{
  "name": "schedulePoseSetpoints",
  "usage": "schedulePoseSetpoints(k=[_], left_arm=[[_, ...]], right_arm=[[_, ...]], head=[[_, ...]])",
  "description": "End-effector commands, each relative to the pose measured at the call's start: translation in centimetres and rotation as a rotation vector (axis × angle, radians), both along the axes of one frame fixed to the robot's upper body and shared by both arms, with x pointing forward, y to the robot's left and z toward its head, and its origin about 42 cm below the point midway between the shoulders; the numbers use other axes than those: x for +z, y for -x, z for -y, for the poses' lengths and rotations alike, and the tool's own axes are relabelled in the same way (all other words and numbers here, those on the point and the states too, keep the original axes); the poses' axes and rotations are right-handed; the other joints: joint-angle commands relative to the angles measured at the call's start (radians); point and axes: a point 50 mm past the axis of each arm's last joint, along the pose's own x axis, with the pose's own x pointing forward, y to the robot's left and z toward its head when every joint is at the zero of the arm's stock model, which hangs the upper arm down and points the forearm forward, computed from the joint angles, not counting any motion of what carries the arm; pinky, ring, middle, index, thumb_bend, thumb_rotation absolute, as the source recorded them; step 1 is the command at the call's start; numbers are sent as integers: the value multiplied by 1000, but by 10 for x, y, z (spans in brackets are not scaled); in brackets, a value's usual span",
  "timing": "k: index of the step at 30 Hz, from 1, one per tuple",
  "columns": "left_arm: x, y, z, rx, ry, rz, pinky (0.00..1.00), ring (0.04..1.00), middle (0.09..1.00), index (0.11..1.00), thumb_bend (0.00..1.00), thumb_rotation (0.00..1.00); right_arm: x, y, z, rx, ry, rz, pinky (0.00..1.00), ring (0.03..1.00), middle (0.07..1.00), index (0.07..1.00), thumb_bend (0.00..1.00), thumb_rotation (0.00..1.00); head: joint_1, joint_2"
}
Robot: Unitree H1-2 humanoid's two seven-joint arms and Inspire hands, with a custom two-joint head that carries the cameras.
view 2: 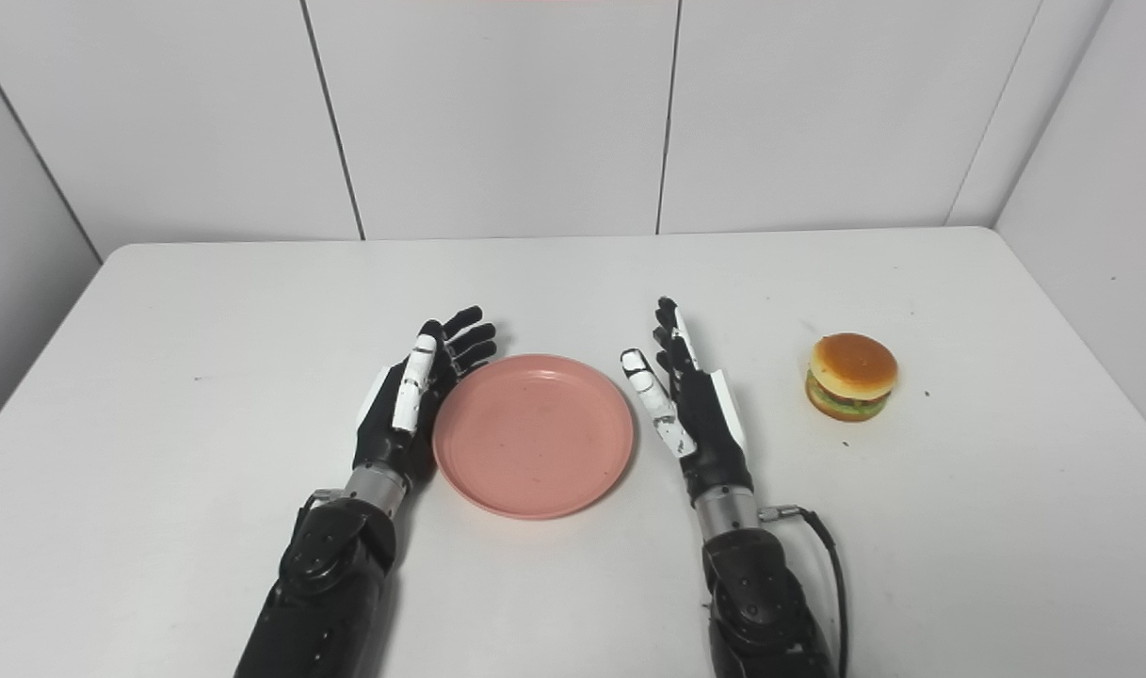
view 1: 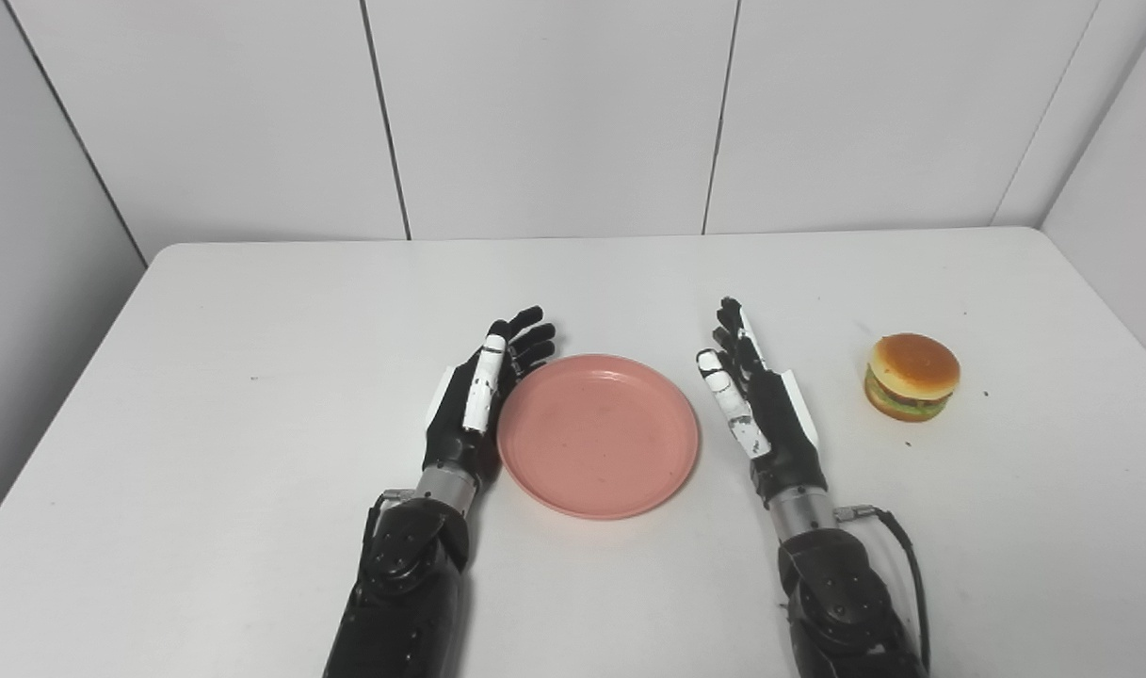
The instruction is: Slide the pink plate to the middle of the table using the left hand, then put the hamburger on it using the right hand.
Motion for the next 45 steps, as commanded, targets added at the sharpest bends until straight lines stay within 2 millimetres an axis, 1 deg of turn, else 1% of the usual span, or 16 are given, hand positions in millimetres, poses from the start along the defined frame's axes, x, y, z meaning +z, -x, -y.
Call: schedulePoseSetpoints(k=[1, 4, 7, 9, 13, 17, 19, 20, 22, 25, 28, 29, 32, 34, 36, 45], left_arm=[[-1, 2, 3, 3, 7, -9, 867, 860, 830, 809, 447, 1000], [-1, 2, 4, 1, 5, -2, 874, 866, 834, 813, 443, 1000], [-2, 3, 4, 10, 2, -1, 870, 863, 835, 812, 444, 1000], [-2, 2, 4, 16, 2, -4, 864, 860, 832, 807, 443, 1000], [-2, 1, 2, 16, 0, -1, 865, 864, 834, 807, 449, 1000], [-1, 1, -2, 19, 3, 10, 868, 867, 839, 816, 435, 1000], [-1, 1, -4, 17, 14, 7, 877, 870, 844, 819, 430, 1000], [-1, 1, -5, 14, 15, 7, 869, 868, 843, 818, 426, 1000], [-1, 1, -6, 11, 10, 4, 858, 865, 840, 814, 427, 1000], [0, 1, -9, 8, 8, 3, 852, 864, 837, 810, 427, 1000], [1, 0, -12, 9, 10, 1, 841, 859, 832, 804, 418, 1000], [1, 0, -13, 9, 8, 0, 830, 859, 832, 803, 420, 1000], [2, -1, -16, 16, 11, 3, 819, 854, 829, 797, 414, 1000], [2, -1, -19, 12, 27, 0, 827, 859, 832, 799, 412, 1000], [2, -2, -22, 10, 42, -7, 862, 876, 845, 816, 423, 1000], [-1, -2, -26, 2, 48, -5, 862, 879, 850, 817, 412, 1000]], right_arm=[[37, -7, 11, -31, 27, 136, 978, 966, 978, 989, 594, 893], [56, -8, 25, -47, 65, 214, 979, 964, 973, 984, 604, 890], [78, -8, 38, -99, 109, 251, 950, 949, 958, 976, 657, 860], [91, -8, 46, -117, 139, 275, 917, 959, 964, 975, 649, 822], [118, -15, 68, -116, 291, 344, 896, 932, 956, 966, 638, 824], [144, -18, 88, -88, 431, 294, 887, 929, 943, 956, 663, 804], [154, -19, 94, -66, 477, 269, 870, 924, 940, 949, 674, 764], [158, -20, 98, -59, 501, 251, 853, 918, 933, 935, 675, 715], [166, -19, 105, -54, 531, 209, 865, 932, 939, 931, 671, 662], [177, -19, 117, -55, 619, 156, 879, 938, 940, 928, 675, 624], [185, -22, 128, -62, 713, 123, 881, 928, 930, 924, 680, 578], [186, -23, 132, -67, 742, 114, 866, 920, 923, 915, 699, 555], [188, -28, 142, -86, 844, 88, 831, 909, 918, 907, 731, 574], [189, -30, 148, -87, 883, 66, 824, 909, 920, 903, 746, 584], [189, -32, 153, -93, 915, 37, 815, 901, 917, 898, 763, 573], [185, -40, 175, -140, 967, -85, 828, 914, 930, 898, 791, 505]], head=[[-1, 0], [-9, 0], [-8, -1], [-8, 0], [-26, -3], [-70, -8], [-94, -10], [-94, -10], [-118, -13], [-151, -14], [-184, -20], [-190, -20], [-256, -25], [-275, -28], [-287, -33], [-288, -32]])
